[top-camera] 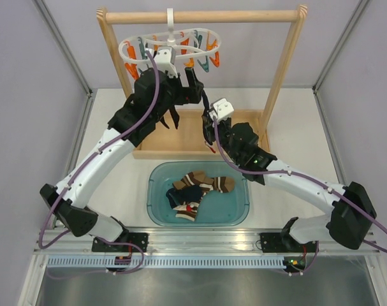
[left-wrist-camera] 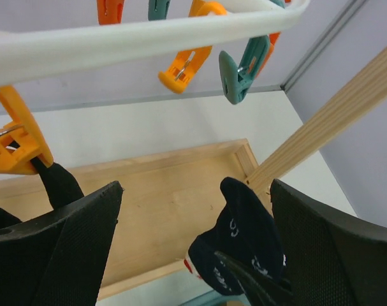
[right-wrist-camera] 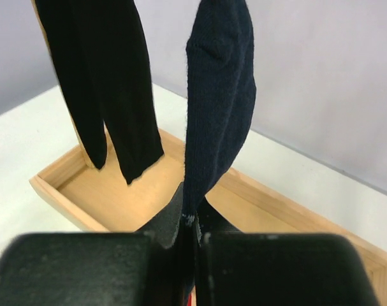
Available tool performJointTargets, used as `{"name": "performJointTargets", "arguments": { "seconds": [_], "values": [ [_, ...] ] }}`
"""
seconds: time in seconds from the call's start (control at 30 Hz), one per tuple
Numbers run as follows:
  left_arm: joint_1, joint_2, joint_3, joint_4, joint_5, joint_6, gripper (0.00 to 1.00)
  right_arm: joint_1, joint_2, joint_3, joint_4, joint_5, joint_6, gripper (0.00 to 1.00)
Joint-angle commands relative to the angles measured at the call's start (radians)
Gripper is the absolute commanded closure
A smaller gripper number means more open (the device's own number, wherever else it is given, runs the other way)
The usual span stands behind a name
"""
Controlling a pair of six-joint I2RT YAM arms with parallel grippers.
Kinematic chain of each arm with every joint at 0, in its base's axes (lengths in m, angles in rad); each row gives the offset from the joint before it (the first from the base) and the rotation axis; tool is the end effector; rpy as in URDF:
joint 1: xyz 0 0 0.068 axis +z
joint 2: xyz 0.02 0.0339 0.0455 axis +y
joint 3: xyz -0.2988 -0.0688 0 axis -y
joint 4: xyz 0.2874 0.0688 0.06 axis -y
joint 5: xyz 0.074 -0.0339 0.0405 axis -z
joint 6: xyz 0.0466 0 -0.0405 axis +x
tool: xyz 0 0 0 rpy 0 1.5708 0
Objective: Remove the socks clipped to the hanger
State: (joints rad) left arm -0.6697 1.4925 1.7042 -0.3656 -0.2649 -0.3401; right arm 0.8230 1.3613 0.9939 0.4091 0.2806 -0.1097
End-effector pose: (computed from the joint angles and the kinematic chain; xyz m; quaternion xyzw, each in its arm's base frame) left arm 0.3075 -0.2279 0.5122 0.0387 0.7566 -0.2242 0.6130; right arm 0.2586 0.2598 0.3635 -0.2180 0.6576 0.1588 0.7034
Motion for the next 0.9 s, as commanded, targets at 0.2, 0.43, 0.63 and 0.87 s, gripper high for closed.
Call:
{"name": "performJointTargets", "arguments": {
  "seconds": [0.2, 0.43, 0.63, 0.87],
  "values": [
    [-0.005, -0.198, -0.126, -0.002, 0.213, 0.091, 0.0, 0.05, -0.201, -0.101, -0.147, 0.084, 0.041, 0.99],
    [-0.005, -0.4, -0.293, -0.052, 0.219, 0.22, 0.0, 0.178, -0.326, -0.121, -0.315, 0.178, 0.06, 0.99],
    [-0.004, -0.639, -0.514, -0.058, 0.041, 0.251, 0.0, 0.277, -0.415, -0.188, -0.436, 0.189, 0.171, 0.99],
    [0.005, -0.857, -0.736, 0.008, -0.175, 0.323, 0.0, 0.372, -0.436, -0.302, -0.466, 0.265, 0.317, 0.99]
  ]
}}
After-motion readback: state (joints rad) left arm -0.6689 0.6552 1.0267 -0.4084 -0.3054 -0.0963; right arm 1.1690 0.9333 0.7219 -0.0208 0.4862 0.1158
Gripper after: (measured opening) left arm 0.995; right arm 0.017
